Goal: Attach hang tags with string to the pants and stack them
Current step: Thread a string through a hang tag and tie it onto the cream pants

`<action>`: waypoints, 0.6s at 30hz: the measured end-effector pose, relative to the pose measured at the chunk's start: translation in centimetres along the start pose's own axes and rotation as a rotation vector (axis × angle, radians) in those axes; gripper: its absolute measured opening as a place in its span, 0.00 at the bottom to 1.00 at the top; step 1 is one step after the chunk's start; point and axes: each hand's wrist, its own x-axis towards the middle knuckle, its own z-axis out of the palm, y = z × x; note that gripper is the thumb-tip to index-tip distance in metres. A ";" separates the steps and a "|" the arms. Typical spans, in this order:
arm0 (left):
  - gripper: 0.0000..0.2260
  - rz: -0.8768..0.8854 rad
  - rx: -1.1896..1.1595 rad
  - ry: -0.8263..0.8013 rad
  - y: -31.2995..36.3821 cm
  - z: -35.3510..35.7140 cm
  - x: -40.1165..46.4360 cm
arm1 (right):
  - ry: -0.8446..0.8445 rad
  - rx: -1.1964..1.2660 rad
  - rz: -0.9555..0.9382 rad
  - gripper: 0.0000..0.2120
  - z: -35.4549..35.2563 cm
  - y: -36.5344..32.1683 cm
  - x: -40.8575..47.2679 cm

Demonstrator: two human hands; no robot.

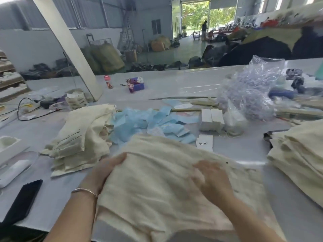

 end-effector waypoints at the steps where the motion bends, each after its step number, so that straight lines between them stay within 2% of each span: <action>1: 0.23 -0.099 0.149 0.056 -2.4 -1.1 1.0 | -0.170 -0.099 0.004 0.24 3.2 0.6 -0.5; 2: 0.25 -0.161 0.330 0.086 -4.6 -1.9 2.0 | -0.303 -0.158 0.014 0.26 5.9 1.3 -1.0; 4: 0.22 -0.141 0.683 0.142 -7.8 -2.8 3.6 | -0.374 -0.193 0.020 0.29 9.4 2.8 -1.8; 6: 0.10 -0.054 0.691 0.236 -9.3 -3.6 4.8 | -0.321 -0.199 -0.012 0.29 10.5 4.1 -1.5; 7: 0.09 -0.029 0.682 0.269 -9.7 -3.8 5.4 | -0.305 -0.210 -0.038 0.28 10.6 4.6 -1.3; 11: 0.15 0.036 0.672 0.355 -11.1 -3.9 7.6 | -0.262 -0.252 -0.089 0.24 10.7 5.6 -0.4; 13: 0.14 0.041 0.713 0.389 -11.9 -3.9 8.7 | -0.234 -0.254 -0.085 0.23 10.7 5.5 -0.2; 18: 0.16 0.068 0.754 0.421 -13.2 -3.8 10.2 | -0.194 -0.303 0.017 0.23 10.2 5.4 -0.8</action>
